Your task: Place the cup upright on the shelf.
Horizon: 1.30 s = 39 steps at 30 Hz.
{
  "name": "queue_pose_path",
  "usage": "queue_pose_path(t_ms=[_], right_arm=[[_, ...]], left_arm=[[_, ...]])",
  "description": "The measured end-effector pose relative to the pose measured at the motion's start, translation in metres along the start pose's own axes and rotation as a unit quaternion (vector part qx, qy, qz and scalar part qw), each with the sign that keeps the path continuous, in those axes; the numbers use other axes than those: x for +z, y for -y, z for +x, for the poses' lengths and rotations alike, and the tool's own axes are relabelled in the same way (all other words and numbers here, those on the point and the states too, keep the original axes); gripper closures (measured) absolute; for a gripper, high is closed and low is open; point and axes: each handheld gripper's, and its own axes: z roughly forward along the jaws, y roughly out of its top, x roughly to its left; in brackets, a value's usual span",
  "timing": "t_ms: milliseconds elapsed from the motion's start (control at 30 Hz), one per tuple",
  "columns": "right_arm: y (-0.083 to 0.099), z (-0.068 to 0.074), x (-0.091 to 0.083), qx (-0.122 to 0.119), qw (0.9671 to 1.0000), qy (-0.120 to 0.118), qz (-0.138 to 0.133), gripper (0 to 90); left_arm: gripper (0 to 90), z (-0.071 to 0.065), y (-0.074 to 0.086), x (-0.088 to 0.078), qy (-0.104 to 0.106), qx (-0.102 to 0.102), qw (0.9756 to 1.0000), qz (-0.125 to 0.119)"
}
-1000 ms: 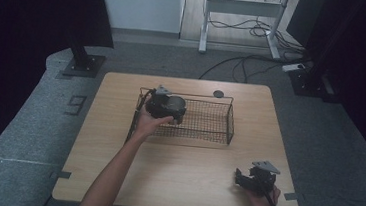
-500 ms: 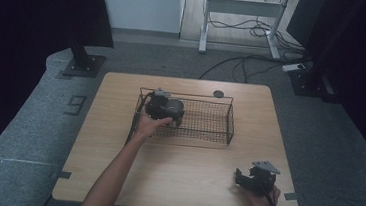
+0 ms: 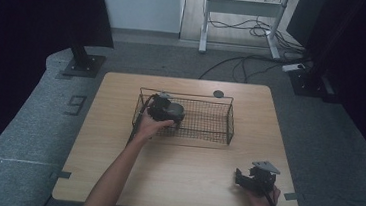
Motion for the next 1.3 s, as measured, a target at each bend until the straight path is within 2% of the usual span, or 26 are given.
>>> queue_pose_path(t_ms=[500, 733, 867, 1300], right_arm=[[0.0, 0.0, 0.0, 0.0, 1.0, 0.0, 0.0, 11.9], [0.0, 0.0, 0.0, 0.0, 1.0, 0.0, 0.0, 11.9], [0.0, 0.0, 0.0, -0.001, 1.0, 0.0, 0.0, 12.1], [0.0, 0.0, 0.0, -0.001, 1.0, 0.0, 0.0, 12.1]], left_arm=[[14.8, -0.001, 0.003, 0.008, 0.0, -0.005, 0.9999, 0.013], [14.7, -0.003, 0.003, 0.013, 0.001, -0.008, 0.9997, 0.024], [14.7, -0.003, 0.004, 0.016, 0.002, -0.01, 0.9992, 0.04], [14.1, 0.0, 0.007, 0.014, -0.009, -0.029, 0.9988, 0.038]])
